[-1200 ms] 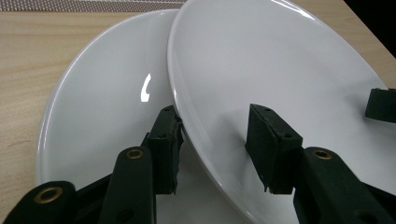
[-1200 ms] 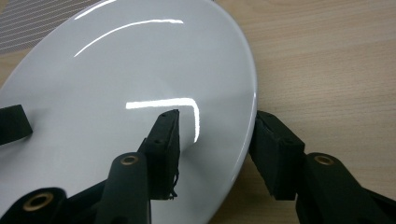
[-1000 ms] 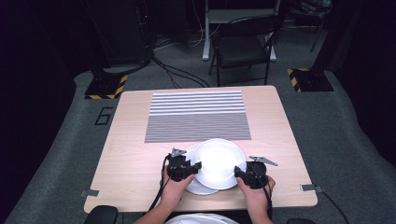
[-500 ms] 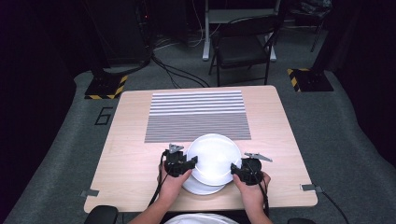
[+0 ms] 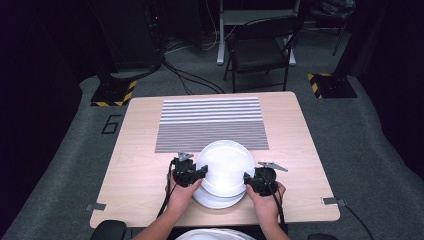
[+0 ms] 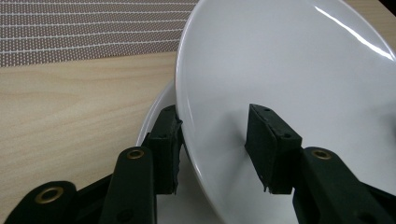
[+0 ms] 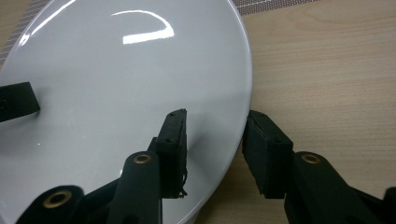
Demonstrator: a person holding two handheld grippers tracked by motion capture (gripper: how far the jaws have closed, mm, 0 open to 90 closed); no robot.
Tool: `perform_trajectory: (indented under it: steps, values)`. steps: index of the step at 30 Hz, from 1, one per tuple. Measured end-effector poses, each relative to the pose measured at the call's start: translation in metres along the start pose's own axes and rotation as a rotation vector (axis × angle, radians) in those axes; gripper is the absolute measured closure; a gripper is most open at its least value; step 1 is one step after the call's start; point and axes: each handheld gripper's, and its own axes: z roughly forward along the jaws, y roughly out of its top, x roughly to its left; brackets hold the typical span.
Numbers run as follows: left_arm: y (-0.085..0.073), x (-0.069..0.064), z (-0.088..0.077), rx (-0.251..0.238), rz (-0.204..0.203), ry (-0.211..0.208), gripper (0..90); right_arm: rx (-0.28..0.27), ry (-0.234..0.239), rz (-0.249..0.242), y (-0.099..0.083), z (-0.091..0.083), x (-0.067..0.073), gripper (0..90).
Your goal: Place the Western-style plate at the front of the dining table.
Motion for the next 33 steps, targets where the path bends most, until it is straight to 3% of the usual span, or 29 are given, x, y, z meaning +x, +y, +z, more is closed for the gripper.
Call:
perform_trajectory:
  steps: [21,33]
  values:
    - [0.005,0.011,-0.001,0.037,0.023,-0.03,58.1,-0.033,0.017,-0.004,0.007,0.0,0.003,64.2]
    - [0.018,0.014,-0.005,0.002,0.008,-0.038,57.3,-0.054,0.018,0.0,0.018,0.002,0.007,63.7]
